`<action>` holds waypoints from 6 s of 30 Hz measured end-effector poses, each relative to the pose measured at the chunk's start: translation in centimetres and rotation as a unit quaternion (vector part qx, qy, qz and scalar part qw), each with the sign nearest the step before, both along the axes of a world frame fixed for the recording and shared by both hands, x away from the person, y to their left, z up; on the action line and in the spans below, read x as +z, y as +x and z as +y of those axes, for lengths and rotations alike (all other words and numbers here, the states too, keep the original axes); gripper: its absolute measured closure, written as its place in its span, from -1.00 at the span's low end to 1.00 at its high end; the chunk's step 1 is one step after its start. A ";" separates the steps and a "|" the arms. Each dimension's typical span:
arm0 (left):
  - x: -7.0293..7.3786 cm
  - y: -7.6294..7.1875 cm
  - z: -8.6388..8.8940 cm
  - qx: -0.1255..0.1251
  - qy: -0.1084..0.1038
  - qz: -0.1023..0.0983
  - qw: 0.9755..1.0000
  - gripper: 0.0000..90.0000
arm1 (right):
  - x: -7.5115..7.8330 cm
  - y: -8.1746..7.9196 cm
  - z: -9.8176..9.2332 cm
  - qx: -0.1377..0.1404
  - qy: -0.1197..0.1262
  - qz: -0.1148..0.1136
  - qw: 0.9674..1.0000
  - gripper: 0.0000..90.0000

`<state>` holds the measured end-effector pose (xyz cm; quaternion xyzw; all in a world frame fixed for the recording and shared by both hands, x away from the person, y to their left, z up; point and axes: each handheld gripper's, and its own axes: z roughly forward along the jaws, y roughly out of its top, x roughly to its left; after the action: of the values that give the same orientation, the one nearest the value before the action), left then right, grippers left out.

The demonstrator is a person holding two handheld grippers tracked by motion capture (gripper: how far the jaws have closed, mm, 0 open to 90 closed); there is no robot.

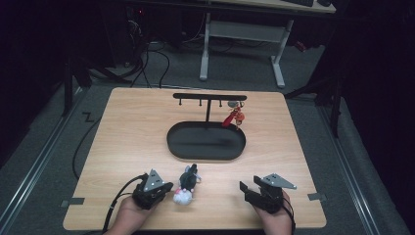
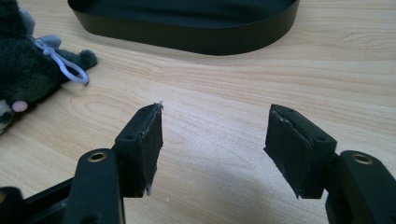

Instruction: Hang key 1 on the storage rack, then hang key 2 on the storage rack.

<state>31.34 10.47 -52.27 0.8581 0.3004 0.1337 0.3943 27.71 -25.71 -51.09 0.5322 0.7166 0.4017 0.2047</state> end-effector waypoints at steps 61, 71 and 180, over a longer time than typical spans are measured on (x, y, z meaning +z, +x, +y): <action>1.0 2.1 5.2 0.046 0.001 -0.058 0.997 0.51 | 0.2 0.2 -4.5 -0.056 0.008 0.022 0.998 -0.29; 0.8 4.9 9.1 0.105 -0.004 -0.051 0.993 -0.02 | 0.2 0.5 -3.8 -0.047 -0.020 0.041 0.998 -0.36; 0.7 3.8 7.5 0.041 0.013 -0.044 0.998 -0.14 | 3.4 3.1 5.5 0.093 -0.194 0.293 0.931 0.05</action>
<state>35.18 17.92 -51.58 0.8435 0.3156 0.1914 0.3902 30.81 -20.25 -47.67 0.5071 0.8550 0.0981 0.0464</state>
